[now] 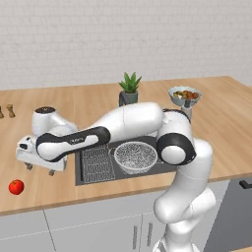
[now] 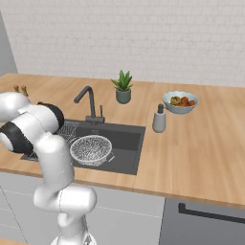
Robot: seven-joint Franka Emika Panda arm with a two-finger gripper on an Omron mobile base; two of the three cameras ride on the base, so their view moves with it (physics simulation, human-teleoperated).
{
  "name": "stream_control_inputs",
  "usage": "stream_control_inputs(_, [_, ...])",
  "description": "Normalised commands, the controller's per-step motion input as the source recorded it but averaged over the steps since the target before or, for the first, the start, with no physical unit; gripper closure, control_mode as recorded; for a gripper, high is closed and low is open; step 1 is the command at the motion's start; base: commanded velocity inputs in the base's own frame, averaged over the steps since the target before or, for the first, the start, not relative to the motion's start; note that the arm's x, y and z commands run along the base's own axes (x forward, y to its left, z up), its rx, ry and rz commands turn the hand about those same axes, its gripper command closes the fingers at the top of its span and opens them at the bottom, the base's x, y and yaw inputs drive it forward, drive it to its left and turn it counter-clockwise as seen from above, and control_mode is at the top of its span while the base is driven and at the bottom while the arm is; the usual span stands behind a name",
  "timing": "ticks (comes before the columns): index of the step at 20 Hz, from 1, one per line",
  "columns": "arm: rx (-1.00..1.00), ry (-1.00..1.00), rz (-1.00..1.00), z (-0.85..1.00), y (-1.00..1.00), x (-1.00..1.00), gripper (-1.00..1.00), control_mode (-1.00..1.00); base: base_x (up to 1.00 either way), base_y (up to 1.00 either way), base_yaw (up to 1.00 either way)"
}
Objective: Put the colander in the sink, put the apple in the colander, and turn on the sink faucet and pour water over the colander.
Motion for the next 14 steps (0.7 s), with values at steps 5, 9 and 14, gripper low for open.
stream_control_inputs(5, [0.04,-0.10,-0.02,-0.27,0.40,0.20,-1.00,-1.00,0.00,0.00,0.00])
stream_control_inputs(9, [0.02,0.00,0.00,-0.21,0.55,0.19,-1.00,-1.00,0.00,0.00,0.00])
stream_control_inputs(14, [0.00,0.00,0.00,-0.14,0.38,0.22,-1.00,-1.00,0.00,0.00,0.00])
